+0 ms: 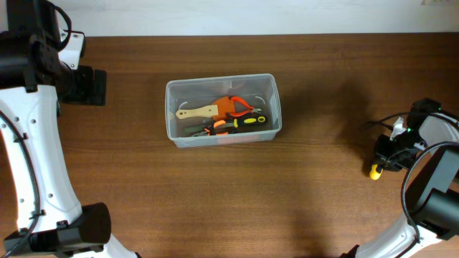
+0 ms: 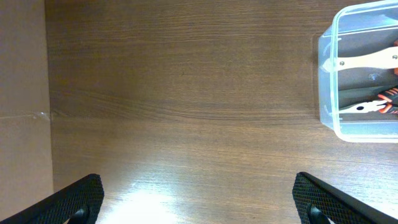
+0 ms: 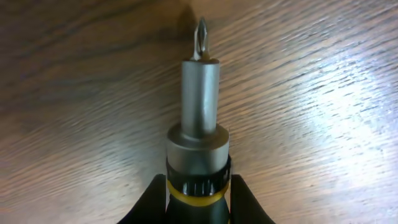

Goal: Pack container

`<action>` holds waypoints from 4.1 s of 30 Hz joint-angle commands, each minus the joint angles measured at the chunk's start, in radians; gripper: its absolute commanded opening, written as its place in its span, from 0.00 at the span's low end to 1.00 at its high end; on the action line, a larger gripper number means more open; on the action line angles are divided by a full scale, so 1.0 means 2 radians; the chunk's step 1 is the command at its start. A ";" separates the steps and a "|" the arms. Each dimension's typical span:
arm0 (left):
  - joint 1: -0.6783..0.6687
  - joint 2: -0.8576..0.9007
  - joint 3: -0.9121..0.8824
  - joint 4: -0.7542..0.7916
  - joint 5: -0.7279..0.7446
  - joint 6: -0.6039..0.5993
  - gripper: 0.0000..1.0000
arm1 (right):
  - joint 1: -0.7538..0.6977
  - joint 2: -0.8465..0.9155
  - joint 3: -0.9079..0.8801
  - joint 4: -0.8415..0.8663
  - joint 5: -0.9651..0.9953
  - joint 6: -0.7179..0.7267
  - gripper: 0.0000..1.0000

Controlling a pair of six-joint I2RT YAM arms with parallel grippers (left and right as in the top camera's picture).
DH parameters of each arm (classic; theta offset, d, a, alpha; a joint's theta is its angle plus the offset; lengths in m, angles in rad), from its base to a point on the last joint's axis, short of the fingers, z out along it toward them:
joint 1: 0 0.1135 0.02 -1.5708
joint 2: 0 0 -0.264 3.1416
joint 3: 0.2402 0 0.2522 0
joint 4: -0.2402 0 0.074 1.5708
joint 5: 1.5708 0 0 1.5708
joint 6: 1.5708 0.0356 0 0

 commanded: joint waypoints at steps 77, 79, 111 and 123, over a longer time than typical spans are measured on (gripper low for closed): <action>0.001 0.000 -0.001 0.074 0.196 -0.022 0.99 | 0.253 -0.083 0.334 -0.188 0.022 0.121 0.04; 0.001 0.000 -0.001 0.074 0.196 -0.021 0.99 | 0.245 -0.080 0.327 -0.192 0.011 0.121 0.04; 0.001 0.000 -0.001 0.073 0.194 -0.021 0.99 | 0.297 -0.473 0.373 -0.114 0.031 0.035 0.99; 0.001 0.000 -0.001 0.073 0.194 -0.021 0.99 | 0.297 -0.487 0.372 -0.144 0.162 0.035 0.99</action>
